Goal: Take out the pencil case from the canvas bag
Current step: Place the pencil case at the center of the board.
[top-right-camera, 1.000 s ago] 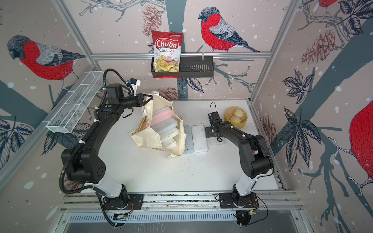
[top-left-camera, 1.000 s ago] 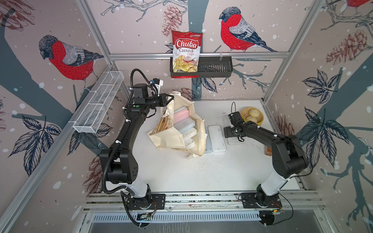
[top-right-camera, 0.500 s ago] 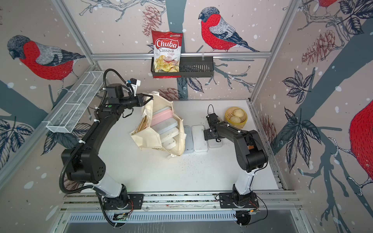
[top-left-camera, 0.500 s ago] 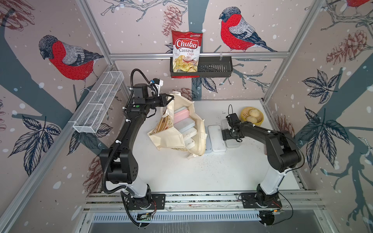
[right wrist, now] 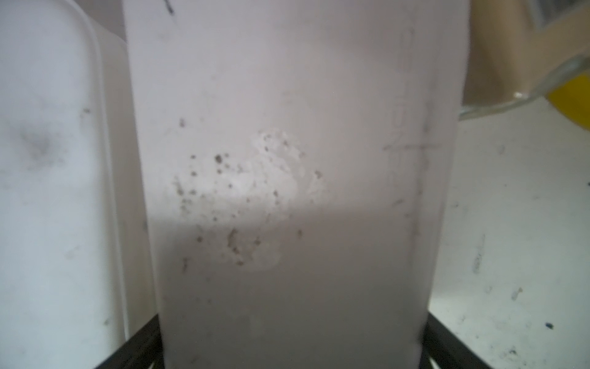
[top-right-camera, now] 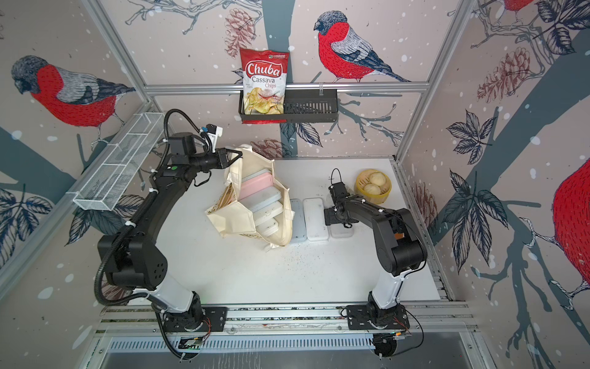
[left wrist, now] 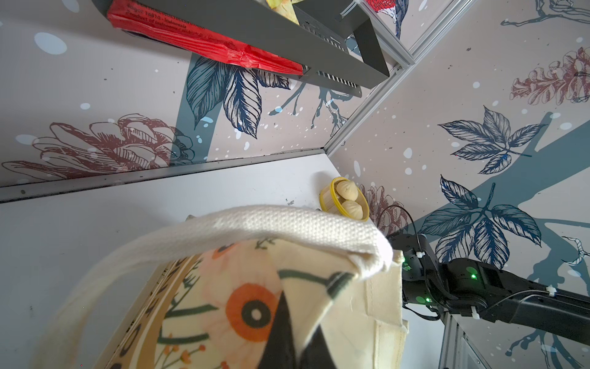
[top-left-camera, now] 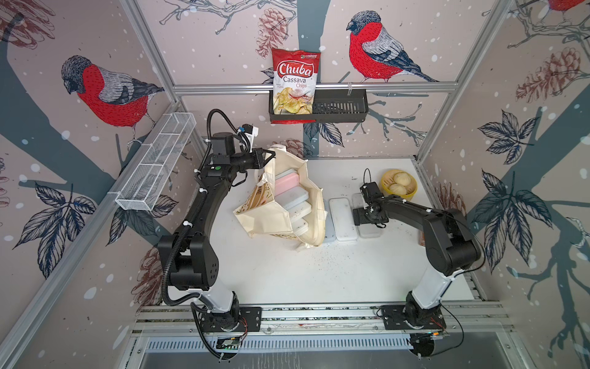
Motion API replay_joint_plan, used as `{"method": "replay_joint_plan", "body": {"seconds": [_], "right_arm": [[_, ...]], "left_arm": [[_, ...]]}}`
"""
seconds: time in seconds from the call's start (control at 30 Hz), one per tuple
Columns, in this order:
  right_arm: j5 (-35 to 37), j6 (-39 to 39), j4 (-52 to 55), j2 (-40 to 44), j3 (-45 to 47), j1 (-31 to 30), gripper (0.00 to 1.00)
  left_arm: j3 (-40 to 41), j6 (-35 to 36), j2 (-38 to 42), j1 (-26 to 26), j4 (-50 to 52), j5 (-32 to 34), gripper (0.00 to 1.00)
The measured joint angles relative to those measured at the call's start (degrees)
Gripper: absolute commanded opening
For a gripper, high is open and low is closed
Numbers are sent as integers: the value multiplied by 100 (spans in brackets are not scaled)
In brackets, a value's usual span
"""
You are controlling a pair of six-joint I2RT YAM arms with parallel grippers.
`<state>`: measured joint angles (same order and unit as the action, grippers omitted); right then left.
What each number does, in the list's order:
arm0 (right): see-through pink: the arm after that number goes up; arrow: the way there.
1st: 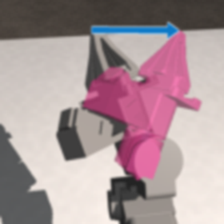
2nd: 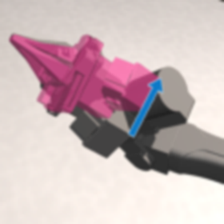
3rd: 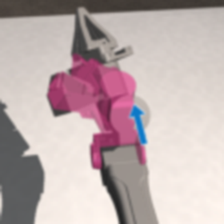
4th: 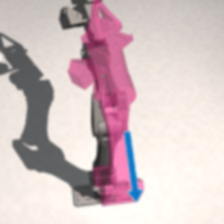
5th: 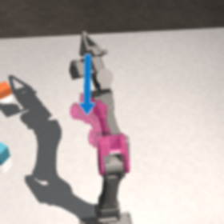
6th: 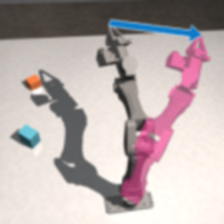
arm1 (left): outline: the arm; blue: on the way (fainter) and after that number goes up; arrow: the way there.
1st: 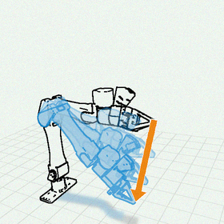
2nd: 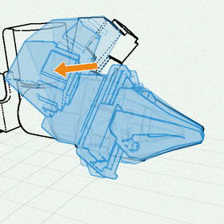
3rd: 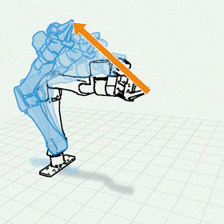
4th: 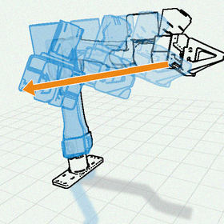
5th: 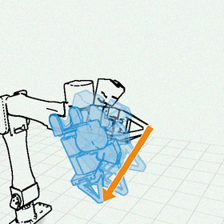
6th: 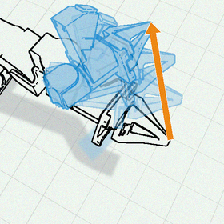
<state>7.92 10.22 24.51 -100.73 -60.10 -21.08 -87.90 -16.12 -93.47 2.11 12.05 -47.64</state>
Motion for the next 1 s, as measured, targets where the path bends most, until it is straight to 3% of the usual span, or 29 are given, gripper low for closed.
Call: {"method": "replay_joint_plan", "body": {"seconds": [0.17, 1.0], "right_arm": [[-50, 33, -9, 227, 61, 11, 100], [-708, 59, -302, 413, 162, 197, 100]], "left_arm": [[0, 0, 0, 0, 0, 0, 0], [0, 2, -4, -2, 0, 0, 0]]}}
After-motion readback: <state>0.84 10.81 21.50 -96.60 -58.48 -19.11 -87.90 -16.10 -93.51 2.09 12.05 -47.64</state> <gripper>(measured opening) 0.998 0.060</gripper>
